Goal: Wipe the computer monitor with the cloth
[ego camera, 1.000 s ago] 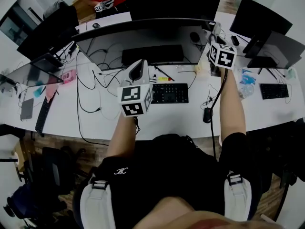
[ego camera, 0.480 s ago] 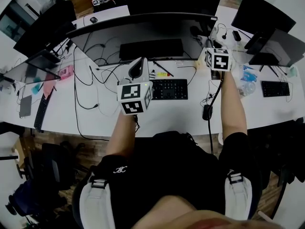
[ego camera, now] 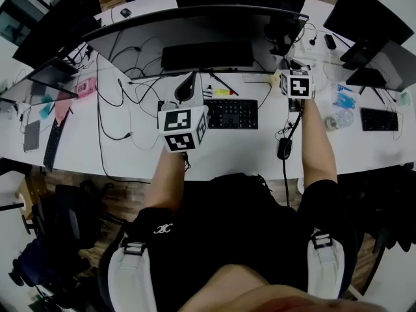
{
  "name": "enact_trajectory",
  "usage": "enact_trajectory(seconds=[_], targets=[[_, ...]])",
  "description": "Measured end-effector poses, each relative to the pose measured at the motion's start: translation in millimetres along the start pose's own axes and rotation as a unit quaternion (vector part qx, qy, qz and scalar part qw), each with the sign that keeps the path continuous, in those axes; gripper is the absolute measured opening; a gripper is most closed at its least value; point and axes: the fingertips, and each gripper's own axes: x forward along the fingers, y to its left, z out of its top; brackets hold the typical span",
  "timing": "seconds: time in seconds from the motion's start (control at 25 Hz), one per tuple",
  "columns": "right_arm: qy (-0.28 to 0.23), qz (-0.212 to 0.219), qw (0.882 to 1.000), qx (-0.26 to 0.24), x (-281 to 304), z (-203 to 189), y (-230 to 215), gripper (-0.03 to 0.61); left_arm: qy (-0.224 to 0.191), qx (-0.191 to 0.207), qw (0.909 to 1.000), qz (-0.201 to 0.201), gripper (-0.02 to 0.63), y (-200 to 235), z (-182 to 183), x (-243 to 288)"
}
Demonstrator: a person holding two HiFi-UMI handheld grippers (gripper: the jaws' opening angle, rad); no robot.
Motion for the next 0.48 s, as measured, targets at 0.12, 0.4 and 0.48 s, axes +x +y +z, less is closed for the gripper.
enact_trajectory(seconds=[0.12, 0.4, 0.48], targets=[[0.024, 0.004, 1.0, -0.004, 13.3, -20.4, 4.6, 0.029, 0.004, -0.003, 1.0, 0.003, 0.049, 4.6, -4.1, 4.7], [0.086, 0.016, 0.996, -0.012, 45.7, -74.9, 15.7, 0.029, 0.015, -0.005, 0.9998, 0.012, 0.049, 11.7, -14.5, 12.5], [0.097, 0.018, 0.995, -0.011, 52.0, -86.5, 19.0, 0.029, 0.015, -0.005, 0.9998, 0.014, 0.049, 13.1, -16.6, 13.9]])
